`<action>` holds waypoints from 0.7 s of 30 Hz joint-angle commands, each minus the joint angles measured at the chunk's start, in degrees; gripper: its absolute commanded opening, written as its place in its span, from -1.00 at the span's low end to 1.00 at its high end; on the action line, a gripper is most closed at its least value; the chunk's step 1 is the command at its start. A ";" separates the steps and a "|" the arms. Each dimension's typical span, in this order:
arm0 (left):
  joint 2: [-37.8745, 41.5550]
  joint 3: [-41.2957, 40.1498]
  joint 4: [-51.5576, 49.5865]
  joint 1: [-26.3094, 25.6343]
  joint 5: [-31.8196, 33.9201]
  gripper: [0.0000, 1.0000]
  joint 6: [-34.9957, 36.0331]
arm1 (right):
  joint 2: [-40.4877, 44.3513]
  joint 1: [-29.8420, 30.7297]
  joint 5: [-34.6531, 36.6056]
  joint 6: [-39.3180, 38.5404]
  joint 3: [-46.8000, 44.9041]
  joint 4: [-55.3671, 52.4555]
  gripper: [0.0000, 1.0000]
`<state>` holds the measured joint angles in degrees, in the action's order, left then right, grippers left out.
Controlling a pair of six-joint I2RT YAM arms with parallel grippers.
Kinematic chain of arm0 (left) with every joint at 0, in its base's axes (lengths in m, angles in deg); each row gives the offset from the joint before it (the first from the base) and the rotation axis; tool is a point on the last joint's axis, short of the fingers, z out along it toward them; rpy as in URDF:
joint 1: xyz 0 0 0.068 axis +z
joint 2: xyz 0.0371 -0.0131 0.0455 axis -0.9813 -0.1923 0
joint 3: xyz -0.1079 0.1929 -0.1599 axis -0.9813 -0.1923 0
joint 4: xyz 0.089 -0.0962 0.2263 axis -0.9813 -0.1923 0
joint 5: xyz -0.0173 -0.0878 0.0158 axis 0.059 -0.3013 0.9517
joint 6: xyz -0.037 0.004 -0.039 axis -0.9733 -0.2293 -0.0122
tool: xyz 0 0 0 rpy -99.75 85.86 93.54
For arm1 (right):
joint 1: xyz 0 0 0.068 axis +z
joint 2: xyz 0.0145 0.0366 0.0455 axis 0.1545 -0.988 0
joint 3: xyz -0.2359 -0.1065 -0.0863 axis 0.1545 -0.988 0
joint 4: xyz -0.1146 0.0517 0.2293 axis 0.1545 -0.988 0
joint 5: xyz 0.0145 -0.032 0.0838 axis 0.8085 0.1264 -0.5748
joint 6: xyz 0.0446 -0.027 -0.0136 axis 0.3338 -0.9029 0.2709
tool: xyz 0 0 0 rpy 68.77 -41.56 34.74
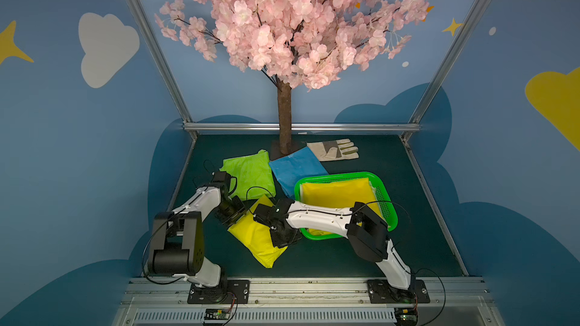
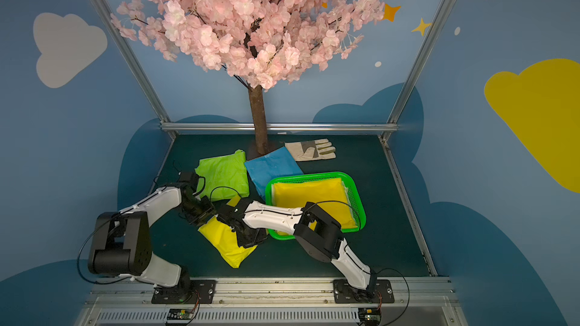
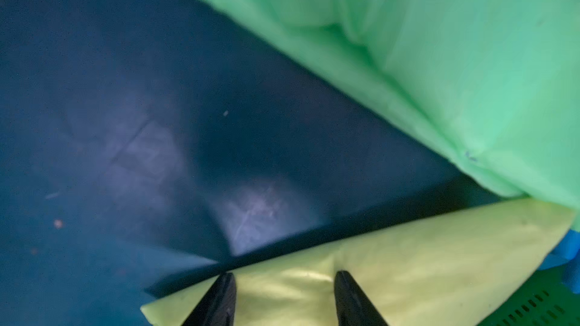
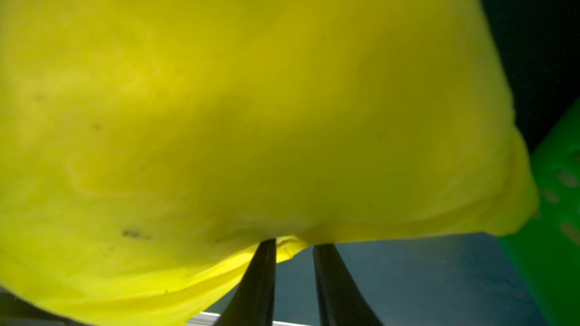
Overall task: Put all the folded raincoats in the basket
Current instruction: Adjust the raincoat at the center of the board, then move the basket to the center of the board.
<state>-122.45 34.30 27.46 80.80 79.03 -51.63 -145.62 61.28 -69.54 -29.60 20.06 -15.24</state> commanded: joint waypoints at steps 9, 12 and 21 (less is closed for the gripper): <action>18.75 -5.40 -4.95 1.95 -1.33 0.23 -5.78 | -8.39 -7.77 0.44 -9.88 18.64 -6.75 -0.36; 20.99 -5.03 -5.36 2.70 -0.66 0.24 -4.72 | -6.57 -8.37 1.49 -11.18 18.69 -6.81 -0.28; 23.78 -9.50 4.32 2.83 -1.40 0.35 -3.85 | -1.16 -3.39 3.80 -4.08 12.71 -7.99 -0.03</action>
<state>-98.40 25.23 29.06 83.41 78.14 -56.16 -150.17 55.73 -66.59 -36.27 34.22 -21.77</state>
